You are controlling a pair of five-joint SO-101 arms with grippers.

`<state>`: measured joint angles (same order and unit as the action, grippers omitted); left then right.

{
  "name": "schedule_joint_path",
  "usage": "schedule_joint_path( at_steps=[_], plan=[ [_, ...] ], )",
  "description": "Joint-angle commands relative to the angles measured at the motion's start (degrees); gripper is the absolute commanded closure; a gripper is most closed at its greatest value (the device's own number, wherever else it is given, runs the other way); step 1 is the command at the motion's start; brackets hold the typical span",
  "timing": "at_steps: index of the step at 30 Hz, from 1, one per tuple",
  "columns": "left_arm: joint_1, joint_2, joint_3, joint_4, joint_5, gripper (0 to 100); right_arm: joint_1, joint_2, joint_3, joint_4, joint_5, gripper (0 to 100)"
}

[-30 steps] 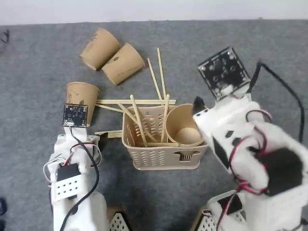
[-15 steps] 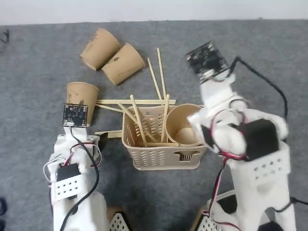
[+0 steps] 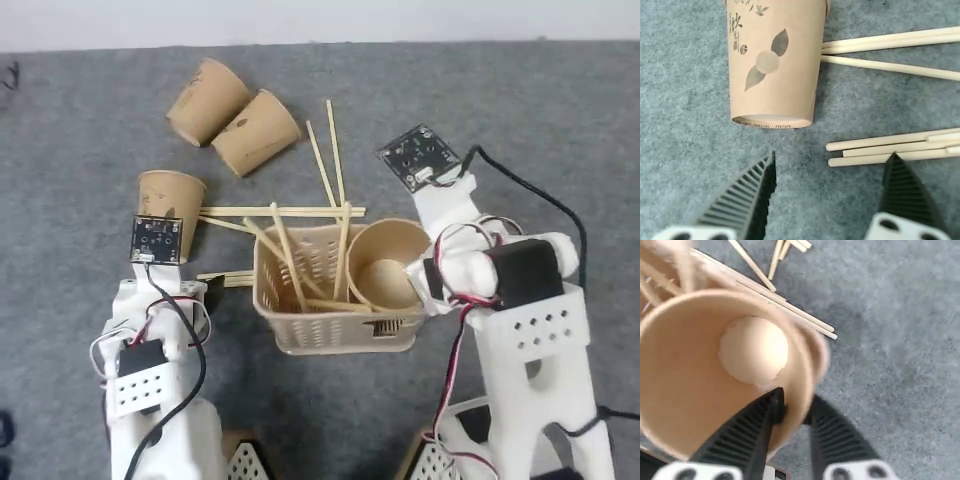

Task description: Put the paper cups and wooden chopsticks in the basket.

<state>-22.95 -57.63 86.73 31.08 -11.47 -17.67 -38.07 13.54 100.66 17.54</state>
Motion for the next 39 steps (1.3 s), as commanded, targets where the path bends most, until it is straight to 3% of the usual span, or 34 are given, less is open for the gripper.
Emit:
schedule_joint_path(
  at_steps=[1, 14, 18, 23, 29, 35, 39],
  plan=[
    [0.2, -1.1, -0.5, -1.5, -0.5, 67, 1.7, -1.3, -0.3, 0.5, 1.1, 99.2],
    [0.2, -1.1, -0.4, -1.5, -0.5, 67, 19.3, -0.7, -0.1, -3.5, 12.6, 99.1],
    [0.2, -1.1, -0.4, -1.5, -0.5, 67, 21.8, -0.7, -0.3, -3.6, 13.6, 99.1],
    [0.2, -1.1, -0.4, -1.5, -0.5, 67, 21.5, -0.7, -0.3, -3.4, 13.4, 96.5],
    [1.7, -1.2, -1.6, -2.1, -0.4, 67, 21.1, -1.1, -0.1, -3.6, 13.5, 71.4],
    [6.3, -1.2, -7.7, -1.3, -0.1, 67, 11.2, -1.3, -0.4, -7.8, 13.8, 74.2],
    [6.2, -1.2, -14.4, 4.4, 0.0, 67, 7.8, -2.6, -3.3, -9.5, 13.5, 77.9]
  ],
)
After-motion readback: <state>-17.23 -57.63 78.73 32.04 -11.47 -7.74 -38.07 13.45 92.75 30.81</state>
